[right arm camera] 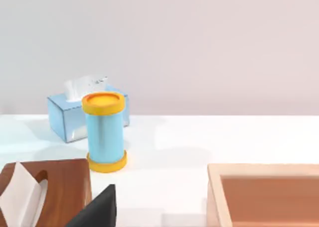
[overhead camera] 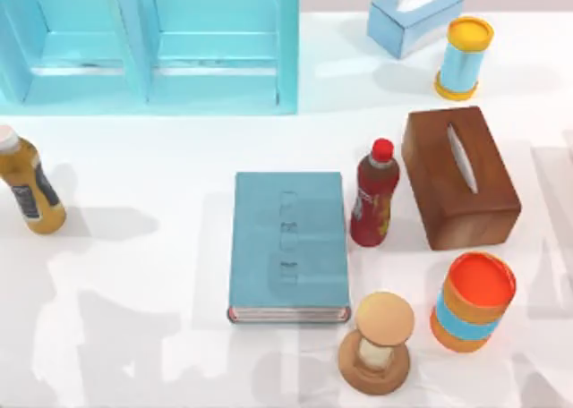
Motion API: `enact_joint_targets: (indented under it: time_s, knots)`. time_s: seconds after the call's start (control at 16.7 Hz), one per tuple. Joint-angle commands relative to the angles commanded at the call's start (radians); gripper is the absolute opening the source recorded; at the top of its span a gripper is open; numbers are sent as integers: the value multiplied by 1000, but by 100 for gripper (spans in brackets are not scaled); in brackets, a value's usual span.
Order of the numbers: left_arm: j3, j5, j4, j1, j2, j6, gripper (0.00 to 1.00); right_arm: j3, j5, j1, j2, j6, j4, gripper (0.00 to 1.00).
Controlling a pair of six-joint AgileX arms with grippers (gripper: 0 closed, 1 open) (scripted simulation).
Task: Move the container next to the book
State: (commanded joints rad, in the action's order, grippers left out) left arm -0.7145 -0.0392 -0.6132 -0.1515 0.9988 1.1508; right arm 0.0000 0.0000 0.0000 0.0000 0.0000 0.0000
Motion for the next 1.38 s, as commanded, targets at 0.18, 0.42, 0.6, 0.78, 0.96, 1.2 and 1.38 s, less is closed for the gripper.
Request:
enact_joint_targets:
  time_s: [0.18,0.42,0.6,0.78,0.96,1.2,1.38]
  knots:
    - [-162,1,-162,-96,212,301,100,0,0,0,0,0,0,100]
    - [-335,8,-348,-252,417,651,100,0,0,0,0,0,0,100]
    - [-430,17,-456,-367,516,859,100,0,0,0,0,0,0,100]
    - [-497,27,-535,-467,575,1016,100,0,0,0,0,0,0,100]
    - [-537,35,-587,-544,605,1124,100,0,0,0,0,0,0,100]
    - [-556,39,-613,-583,617,1175,100,0,0,0,0,0,0,100]
    - [-556,39,-613,-583,617,1175,100,0,0,0,0,0,0,100]
